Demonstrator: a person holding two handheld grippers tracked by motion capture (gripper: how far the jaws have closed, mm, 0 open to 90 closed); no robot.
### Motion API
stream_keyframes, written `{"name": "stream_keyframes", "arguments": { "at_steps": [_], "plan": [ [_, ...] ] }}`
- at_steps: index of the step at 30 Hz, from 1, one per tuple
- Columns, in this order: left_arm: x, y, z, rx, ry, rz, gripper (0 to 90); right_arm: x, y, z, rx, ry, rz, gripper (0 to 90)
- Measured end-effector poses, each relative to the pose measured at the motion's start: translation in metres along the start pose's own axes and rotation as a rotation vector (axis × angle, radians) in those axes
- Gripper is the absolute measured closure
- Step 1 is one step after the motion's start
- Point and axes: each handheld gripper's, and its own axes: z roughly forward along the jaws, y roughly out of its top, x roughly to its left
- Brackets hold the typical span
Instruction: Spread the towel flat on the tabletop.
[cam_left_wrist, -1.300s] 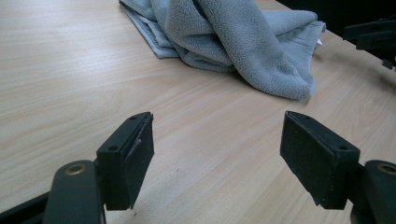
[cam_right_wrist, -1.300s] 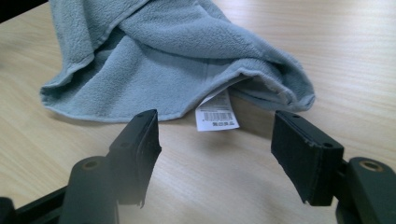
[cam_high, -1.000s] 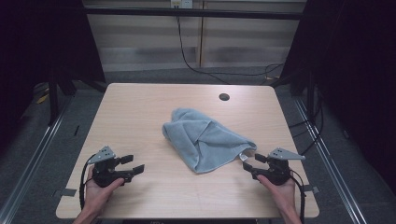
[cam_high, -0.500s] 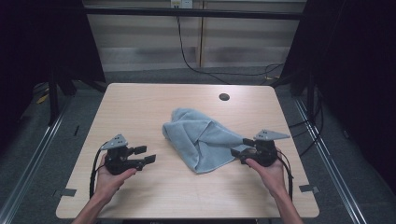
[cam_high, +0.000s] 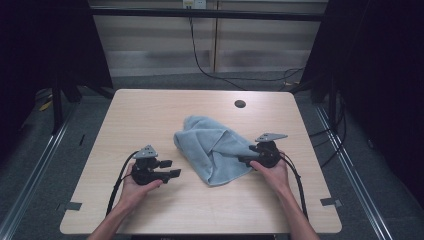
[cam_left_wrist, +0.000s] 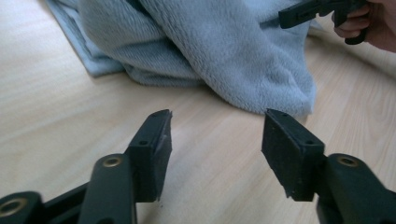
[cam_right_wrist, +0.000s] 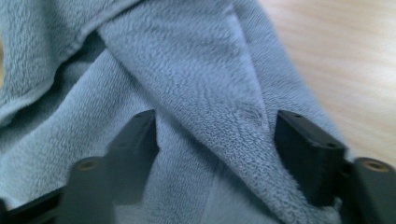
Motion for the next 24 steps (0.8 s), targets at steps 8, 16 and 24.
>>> {"name": "stream_keyframes", "arguments": {
  "at_steps": [8,16,24],
  "plan": [
    [-0.006,-0.004,0.001,0.001,0.002,0.002,31.6,0.036,-0.003,0.003,0.048,0.145,-0.051,70.9],
    [-0.003,-0.008,0.004,0.007,0.032,0.004,31.4,0.070,-0.003,0.014,0.054,0.290,-0.080,73.6],
    [-0.014,-0.007,0.018,0.050,0.043,0.065,36.1,0.078,-0.002,0.020,0.073,0.335,-0.071,83.2]
  ]
}}
